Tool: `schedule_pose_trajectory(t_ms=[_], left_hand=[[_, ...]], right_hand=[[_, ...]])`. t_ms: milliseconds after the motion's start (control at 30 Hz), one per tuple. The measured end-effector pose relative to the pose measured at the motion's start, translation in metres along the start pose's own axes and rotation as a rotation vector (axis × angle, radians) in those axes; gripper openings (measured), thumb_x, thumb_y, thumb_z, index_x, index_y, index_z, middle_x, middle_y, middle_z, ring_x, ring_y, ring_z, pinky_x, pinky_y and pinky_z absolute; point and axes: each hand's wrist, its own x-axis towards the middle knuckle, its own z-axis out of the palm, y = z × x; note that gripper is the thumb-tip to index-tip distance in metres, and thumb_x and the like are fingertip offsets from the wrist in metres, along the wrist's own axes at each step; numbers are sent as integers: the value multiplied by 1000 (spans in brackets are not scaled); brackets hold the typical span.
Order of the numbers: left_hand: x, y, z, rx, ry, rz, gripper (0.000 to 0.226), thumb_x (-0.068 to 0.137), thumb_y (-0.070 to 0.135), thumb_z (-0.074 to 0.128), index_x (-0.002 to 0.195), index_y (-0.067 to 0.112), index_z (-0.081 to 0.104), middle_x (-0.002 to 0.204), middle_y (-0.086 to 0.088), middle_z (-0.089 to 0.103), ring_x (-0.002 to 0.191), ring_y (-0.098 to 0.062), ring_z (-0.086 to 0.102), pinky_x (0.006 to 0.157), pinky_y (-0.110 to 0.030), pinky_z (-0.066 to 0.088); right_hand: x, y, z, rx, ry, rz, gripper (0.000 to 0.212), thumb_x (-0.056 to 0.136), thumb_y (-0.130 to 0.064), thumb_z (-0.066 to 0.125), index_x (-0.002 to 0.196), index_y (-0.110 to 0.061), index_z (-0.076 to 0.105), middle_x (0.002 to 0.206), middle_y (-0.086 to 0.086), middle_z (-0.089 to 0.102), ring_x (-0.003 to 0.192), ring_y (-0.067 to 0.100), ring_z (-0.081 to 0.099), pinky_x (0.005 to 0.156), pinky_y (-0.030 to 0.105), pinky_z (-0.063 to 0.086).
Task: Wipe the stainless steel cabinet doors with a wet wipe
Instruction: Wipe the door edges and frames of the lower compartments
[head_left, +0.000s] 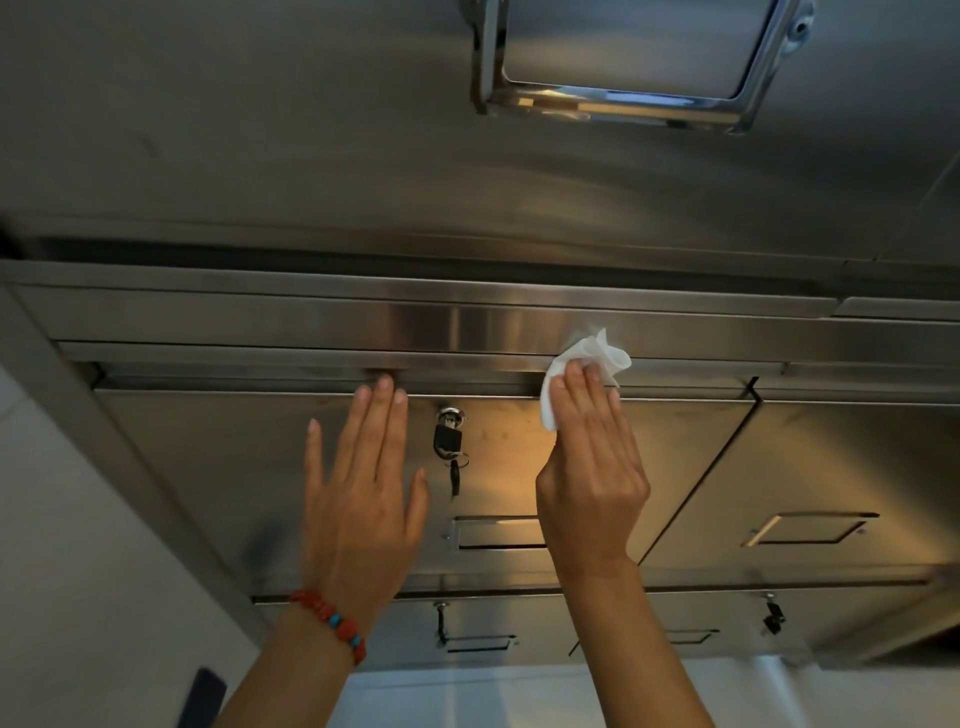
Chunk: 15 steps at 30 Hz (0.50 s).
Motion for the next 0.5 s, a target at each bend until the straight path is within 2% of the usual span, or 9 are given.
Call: schedule_pose_trajectory(t_ms=[133, 267, 400, 500], left_hand=[[-1, 1, 1, -6, 18, -2, 58, 86, 26, 36, 138, 0, 36, 146, -15, 31, 135, -24, 25, 103, -61, 18], [-2, 0, 2, 17, 0, 6, 59, 87, 27, 35, 140, 1, 32, 147, -13, 29, 137, -22, 23, 105, -60, 18], [-5, -3, 6, 2, -15, -11, 60, 88, 27, 34, 142, 4, 24, 150, -11, 23, 144, -14, 1, 108, -57, 17], [-6, -2, 8, 4, -23, -17, 60, 88, 27, 34, 143, 5, 21, 150, -12, 23, 144, -12, -3, 108, -59, 16]], right_hand=[[0, 3, -2, -11, -32, -71, 26, 89, 4, 54, 113, 3, 64, 121, 18, 61, 116, 29, 57, 99, 44, 46], [1, 13, -4, -37, -5, -35, 30, 84, 11, 61, 113, 4, 64, 121, 18, 60, 117, 29, 56, 99, 44, 46], [0, 2, 0, -23, 19, 17, 29, 84, 10, 60, 112, 6, 63, 119, 20, 61, 116, 31, 55, 99, 43, 45], [1, -5, 3, 11, 5, -29, 24, 89, 3, 55, 112, 5, 64, 118, 19, 62, 115, 30, 56, 98, 43, 46]])
